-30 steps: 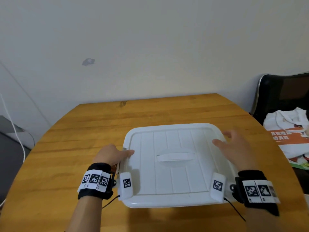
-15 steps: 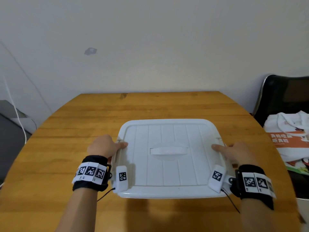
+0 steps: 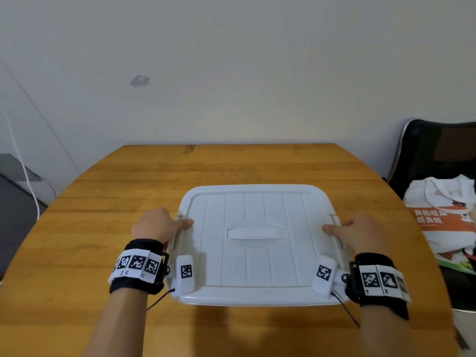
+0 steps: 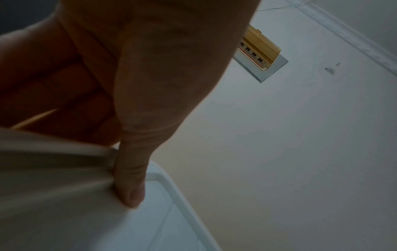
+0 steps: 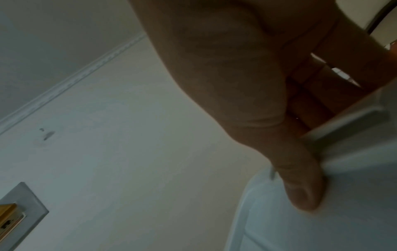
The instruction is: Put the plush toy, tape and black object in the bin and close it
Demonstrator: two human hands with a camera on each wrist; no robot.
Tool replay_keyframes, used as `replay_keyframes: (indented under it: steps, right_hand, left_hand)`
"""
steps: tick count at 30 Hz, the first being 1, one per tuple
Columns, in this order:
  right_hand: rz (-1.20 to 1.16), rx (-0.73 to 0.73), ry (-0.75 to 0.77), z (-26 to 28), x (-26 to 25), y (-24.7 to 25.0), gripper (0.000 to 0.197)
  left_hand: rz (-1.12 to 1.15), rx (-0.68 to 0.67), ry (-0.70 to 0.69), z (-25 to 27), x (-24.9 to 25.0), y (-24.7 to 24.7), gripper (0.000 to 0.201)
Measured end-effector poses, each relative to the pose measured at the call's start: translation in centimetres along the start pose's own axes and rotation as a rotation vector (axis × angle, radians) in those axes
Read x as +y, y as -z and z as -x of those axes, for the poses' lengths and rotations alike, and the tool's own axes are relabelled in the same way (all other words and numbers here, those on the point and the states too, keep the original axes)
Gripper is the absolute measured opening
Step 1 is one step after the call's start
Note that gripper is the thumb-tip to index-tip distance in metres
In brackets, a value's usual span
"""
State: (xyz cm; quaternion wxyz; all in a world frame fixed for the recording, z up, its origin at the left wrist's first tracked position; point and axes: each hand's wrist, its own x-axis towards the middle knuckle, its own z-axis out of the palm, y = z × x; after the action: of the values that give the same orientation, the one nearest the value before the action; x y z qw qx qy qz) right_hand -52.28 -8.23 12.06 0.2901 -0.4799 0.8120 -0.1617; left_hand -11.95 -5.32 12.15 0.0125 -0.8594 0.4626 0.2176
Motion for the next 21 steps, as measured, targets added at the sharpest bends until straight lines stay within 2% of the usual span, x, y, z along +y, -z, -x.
replay_keyframes:
  steps: [12,14,17,21]
  right_hand:
    - [-0.007,-0.017,-0.02,-0.8,0.4,-0.1,0.054]
    - [-0.011,-0.014,-0.023,-0.7,0.4,-0.1,0.053]
    - [-0.005,-0.031,-0.013,-0.8,0.6,-0.1,0.053]
    - [-0.053,-0.066,-0.032,-0.2,-0.1,1.0,0.059]
  left_hand:
    - [0.031,0.007,0.013,0.6,0.0,0.3,0.065]
    - [0.091,0.005,0.002,0.8,-0.1,0.4,0.065]
    - [0.227,-0.07,-0.043,1.1,-1.0,0.0,0.069]
    - [0.479,-0.153,-0.087,1.8,-2.9,-0.3,0.06]
